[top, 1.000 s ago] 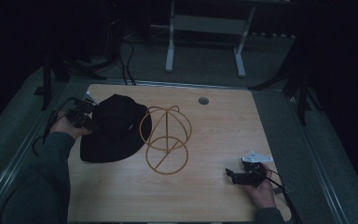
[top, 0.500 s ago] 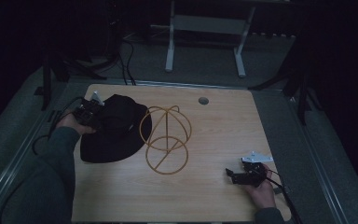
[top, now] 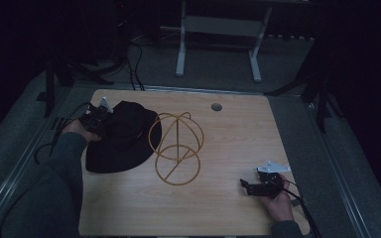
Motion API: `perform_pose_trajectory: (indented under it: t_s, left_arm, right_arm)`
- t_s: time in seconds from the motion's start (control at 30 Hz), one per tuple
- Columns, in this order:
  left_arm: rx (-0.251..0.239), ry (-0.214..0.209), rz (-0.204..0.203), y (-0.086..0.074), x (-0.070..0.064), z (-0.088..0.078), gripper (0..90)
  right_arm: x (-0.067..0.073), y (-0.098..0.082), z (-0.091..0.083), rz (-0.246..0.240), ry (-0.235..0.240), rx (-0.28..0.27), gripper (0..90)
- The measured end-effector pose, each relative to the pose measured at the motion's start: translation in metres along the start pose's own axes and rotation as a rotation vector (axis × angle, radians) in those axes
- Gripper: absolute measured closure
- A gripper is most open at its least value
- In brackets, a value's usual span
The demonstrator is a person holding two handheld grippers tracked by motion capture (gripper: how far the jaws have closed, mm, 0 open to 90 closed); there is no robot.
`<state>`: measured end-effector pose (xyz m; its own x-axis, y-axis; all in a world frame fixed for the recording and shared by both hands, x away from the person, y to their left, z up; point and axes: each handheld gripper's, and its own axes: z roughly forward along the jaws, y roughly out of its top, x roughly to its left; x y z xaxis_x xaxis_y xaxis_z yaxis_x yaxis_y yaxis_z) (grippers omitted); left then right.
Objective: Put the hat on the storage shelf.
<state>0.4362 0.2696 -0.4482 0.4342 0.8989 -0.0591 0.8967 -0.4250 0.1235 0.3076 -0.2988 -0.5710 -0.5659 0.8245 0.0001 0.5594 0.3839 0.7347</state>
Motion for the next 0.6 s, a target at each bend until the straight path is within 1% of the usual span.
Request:
perform_pose_trajectory:
  t_s: [0.13,0.23,0.47,0.6]
  left_arm:
    - [-0.01,-0.018,-0.014,-0.001,-0.001,-0.003,88.0]
    - [-0.016,-0.031,-0.01,-0.002,-0.002,-0.007,88.1]
    - [-0.035,-0.032,-0.029,-0.007,0.0,-0.019,88.2]
    - [-0.045,-0.033,-0.031,-0.011,0.002,-0.027,88.2]
  right_arm:
    - [0.0,0.0,0.0,0.0,0.001,0.0,13.9]
    - [0.0,0.0,0.0,-0.001,0.001,0.0,13.8]
    - [0.0,0.0,0.0,0.0,0.001,0.001,13.9]
    - [0.0,0.0,0.0,0.0,0.001,0.001,13.9]
